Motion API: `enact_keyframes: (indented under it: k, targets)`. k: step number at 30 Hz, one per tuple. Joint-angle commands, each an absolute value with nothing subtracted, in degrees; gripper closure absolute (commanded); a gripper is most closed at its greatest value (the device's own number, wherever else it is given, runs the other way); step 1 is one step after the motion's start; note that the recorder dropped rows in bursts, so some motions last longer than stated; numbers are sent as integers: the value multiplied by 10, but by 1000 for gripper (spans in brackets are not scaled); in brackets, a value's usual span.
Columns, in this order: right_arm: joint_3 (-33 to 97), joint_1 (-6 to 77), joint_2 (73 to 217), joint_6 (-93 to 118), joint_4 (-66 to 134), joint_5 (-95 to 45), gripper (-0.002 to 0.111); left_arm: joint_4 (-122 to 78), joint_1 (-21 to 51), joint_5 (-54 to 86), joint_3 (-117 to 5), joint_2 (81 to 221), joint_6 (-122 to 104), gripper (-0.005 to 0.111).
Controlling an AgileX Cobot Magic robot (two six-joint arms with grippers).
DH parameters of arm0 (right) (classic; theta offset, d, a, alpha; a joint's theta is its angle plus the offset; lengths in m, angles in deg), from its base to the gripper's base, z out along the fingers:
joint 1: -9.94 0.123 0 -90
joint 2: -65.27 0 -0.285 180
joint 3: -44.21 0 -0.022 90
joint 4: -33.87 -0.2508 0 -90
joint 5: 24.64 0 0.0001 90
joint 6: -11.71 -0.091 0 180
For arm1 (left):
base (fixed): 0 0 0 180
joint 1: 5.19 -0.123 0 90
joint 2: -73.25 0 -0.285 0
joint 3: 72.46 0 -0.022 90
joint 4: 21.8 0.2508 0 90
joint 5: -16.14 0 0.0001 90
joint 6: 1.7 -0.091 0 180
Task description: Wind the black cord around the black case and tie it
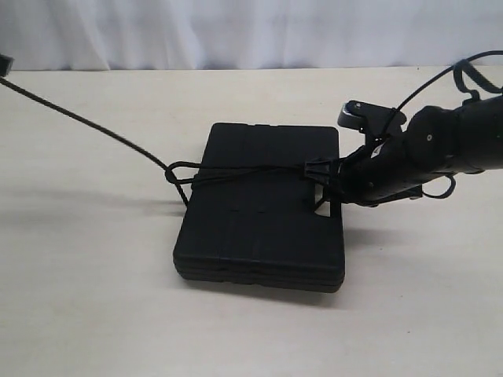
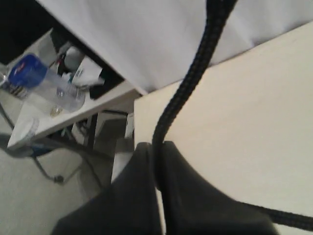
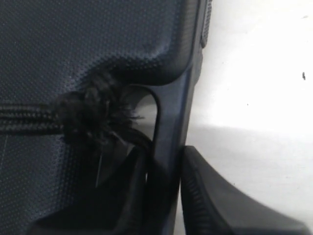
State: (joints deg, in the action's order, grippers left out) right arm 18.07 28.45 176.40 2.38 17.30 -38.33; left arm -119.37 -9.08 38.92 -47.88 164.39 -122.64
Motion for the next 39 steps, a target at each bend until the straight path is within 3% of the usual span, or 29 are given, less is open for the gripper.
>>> enact_keyframes:
  k: [1,9,23,26,34,39]
  targets:
    - [181,279,1754,36,185,-355,104,-1217,-153,404,-466,1662,-1226,107]
    - [181,240,1783,36,185,-351,104,-1217,-229,378,-457,1711,-1227,107]
    - [182,241,1800,40,185,-319,104,-1217,-231,347,-457,1788,-1243,106]
    - [182,241,1802,40,185,-311,104,-1212,-231,362,-457,1788,-1245,96]
    - [182,241,1802,41,185,-309,104,-1206,-231,378,-462,1788,-1245,52]
    - [182,241,1802,41,185,-303,104,-1217,-192,361,-484,1775,-1245,47]
